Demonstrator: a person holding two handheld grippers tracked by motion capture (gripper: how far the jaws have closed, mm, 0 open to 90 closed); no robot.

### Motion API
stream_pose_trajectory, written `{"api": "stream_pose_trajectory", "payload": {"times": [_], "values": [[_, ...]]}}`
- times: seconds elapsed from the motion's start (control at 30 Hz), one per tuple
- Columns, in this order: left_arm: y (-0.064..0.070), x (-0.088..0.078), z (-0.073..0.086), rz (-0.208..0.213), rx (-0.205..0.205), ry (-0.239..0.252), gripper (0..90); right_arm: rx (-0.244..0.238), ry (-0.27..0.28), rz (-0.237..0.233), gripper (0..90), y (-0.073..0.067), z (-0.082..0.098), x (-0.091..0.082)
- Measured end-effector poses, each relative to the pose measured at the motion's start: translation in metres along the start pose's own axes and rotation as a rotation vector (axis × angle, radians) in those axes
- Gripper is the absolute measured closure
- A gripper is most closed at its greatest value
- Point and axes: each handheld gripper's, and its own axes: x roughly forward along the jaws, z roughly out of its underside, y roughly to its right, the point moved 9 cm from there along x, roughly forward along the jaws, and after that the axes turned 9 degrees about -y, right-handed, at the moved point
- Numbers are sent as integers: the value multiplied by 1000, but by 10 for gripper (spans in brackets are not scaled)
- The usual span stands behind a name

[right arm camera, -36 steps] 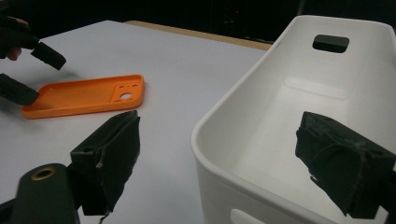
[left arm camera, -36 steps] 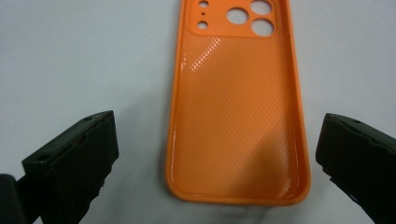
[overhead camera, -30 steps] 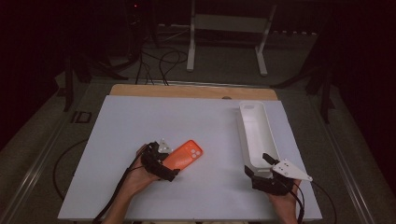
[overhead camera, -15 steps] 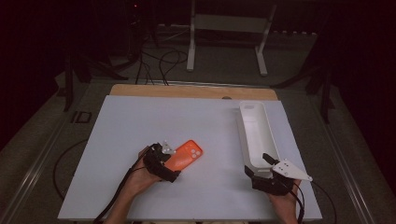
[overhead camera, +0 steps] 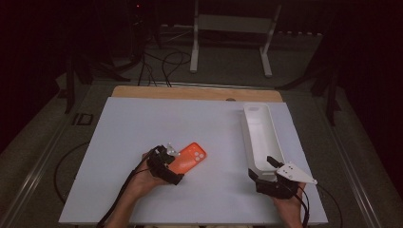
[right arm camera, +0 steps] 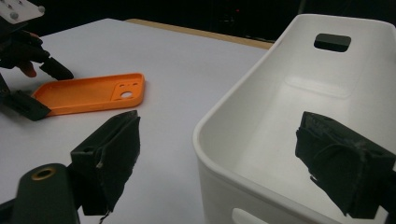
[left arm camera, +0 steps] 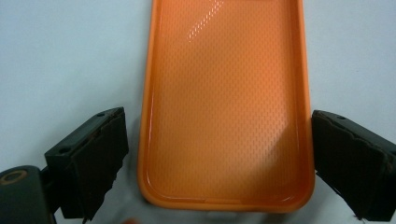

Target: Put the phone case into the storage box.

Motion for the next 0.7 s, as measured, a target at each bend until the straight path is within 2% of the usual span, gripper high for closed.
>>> {"api": "stream_pose_trajectory", "payload": {"times": [0.53, 0.6, 0.63, 0.7], "values": [[0, -1, 0, 2, 10, -6, 89, 2, -6, 0, 139, 0, 1, 1], [1, -2, 0, 2, 14, -2, 114, 1, -8, -1, 140, 0, 1, 1], [1, -3, 0, 3, 16, 2, 159, 3, -9, -2, 140, 0, 1, 2], [1, -3, 0, 3, 15, 4, 160, 2, -9, -3, 141, 0, 1, 2]]}}
